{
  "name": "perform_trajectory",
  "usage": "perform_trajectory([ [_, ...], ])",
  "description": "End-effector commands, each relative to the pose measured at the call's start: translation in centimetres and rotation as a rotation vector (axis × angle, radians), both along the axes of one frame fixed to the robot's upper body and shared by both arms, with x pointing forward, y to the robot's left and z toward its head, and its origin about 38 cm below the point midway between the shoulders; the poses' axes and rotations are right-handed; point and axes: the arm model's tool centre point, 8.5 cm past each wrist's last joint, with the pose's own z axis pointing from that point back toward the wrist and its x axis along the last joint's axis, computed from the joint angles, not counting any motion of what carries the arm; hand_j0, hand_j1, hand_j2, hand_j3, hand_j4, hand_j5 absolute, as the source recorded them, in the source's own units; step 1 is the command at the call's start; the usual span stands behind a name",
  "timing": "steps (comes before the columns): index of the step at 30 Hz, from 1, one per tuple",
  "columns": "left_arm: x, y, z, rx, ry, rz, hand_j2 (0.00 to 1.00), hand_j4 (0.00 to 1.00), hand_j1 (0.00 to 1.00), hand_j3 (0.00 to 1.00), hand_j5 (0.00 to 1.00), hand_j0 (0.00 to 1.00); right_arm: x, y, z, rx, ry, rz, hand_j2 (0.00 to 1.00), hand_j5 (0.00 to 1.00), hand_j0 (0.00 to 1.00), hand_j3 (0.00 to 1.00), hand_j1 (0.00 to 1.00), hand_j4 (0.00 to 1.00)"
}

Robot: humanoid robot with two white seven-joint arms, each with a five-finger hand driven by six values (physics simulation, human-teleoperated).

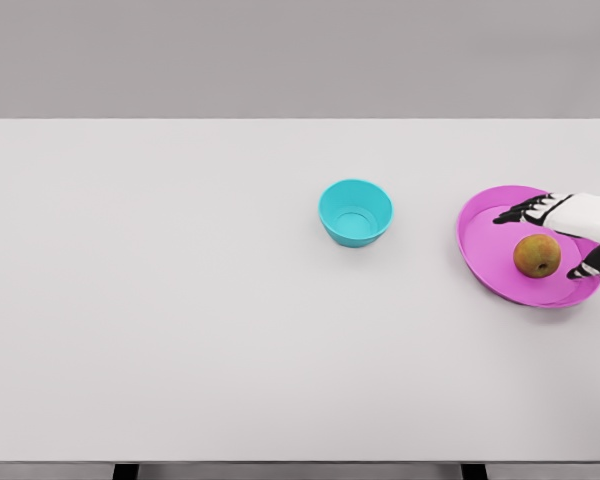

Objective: Put the apple from the pink plate into the blue bowl with your right arm

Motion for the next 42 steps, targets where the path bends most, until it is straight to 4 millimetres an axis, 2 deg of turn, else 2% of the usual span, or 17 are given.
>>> perform_trajectory([
  [1,0.0,0.0,0.0,0.000,-0.001,0.000,1.00,1.00,1.00,1.00,1.00,1.00,0.0,0.4,-1.7,0.006,0.044,0.001,1.00,1.00,1.00,1.00,1.00,1.00],
  [3,0.0,0.0,0.0,0.000,0.000,0.000,1.00,1.00,1.00,1.00,1.00,1.00,0.1,0.5,-2.4,0.009,0.060,-0.002,1.00,1.00,1.00,1.00,1.00,1.00],
  [8,0.0,0.0,0.0,0.000,-0.001,0.000,1.00,1.00,1.00,1.00,1.00,1.00,0.1,-0.9,-3.8,-0.013,0.098,-0.045,1.00,1.00,1.00,1.00,1.00,1.00],
  [9,0.0,0.0,0.0,0.000,-0.001,0.000,1.00,1.00,1.00,1.00,1.00,1.00,0.6,-1.1,-3.6,-0.006,0.089,-0.058,1.00,1.00,1.00,1.00,1.00,1.00],
  [15,0.0,0.0,0.0,0.000,0.000,0.000,1.00,1.00,1.00,1.00,1.00,1.00,1.2,-0.2,-4.4,-0.012,0.108,-0.041,1.00,1.00,1.00,1.00,1.00,1.00],
  [19,0.0,0.0,0.0,0.000,-0.001,0.000,1.00,1.00,1.00,1.00,1.00,1.00,1.1,-1.0,-5.0,-0.017,0.126,-0.065,1.00,1.00,1.00,1.00,1.00,1.00],
  [20,0.0,0.0,0.0,0.000,0.000,0.000,1.00,1.00,1.00,1.00,1.00,1.00,1.1,-1.0,-5.0,-0.017,0.126,-0.065,0.91,0.91,0.91,0.91,0.91,0.91],
  [21,0.0,0.0,0.0,0.000,-0.001,0.000,1.00,1.00,1.00,1.00,1.00,1.00,1.1,-0.9,-5.0,-0.017,0.126,-0.064,0.66,0.66,0.66,0.66,0.66,0.66],
  [22,0.0,0.0,0.0,0.000,0.000,0.000,1.00,1.00,1.00,1.00,1.00,1.00,1.1,-0.9,-5.0,-0.017,0.126,-0.064,0.51,0.51,0.51,0.51,0.51,0.51],
  [23,0.0,0.0,0.0,0.000,-0.001,0.000,1.00,1.00,1.00,1.00,1.00,1.00,1.1,-0.9,-5.0,-0.017,0.125,-0.063,0.43,0.43,0.43,0.43,0.43,0.43],
  [26,0.0,0.0,0.0,0.000,0.000,0.000,1.00,1.00,1.00,1.00,1.00,1.00,1.1,-0.9,-5.0,-0.017,0.126,-0.064,0.36,0.36,0.36,0.36,0.36,0.36],
  [29,0.0,0.0,0.0,0.000,0.000,0.000,1.00,1.00,1.00,1.00,1.00,1.00,1.2,-1.0,-4.9,-0.018,0.124,-0.065,0.36,0.36,0.36,0.36,0.36,0.36],
  [37,0.0,0.0,0.0,0.000,0.000,0.000,1.00,1.00,1.00,1.00,1.00,1.00,2.3,-0.6,-2.7,-0.003,0.069,-0.059,0.36,0.36,0.36,0.36,0.36,0.36],
  [42,0.0,0.0,0.0,0.000,0.000,0.000,1.00,1.00,1.00,1.00,1.00,1.00,4.2,1.6,-1.3,0.043,0.014,-0.027,0.36,0.36,0.36,0.36,0.36,0.36],
])
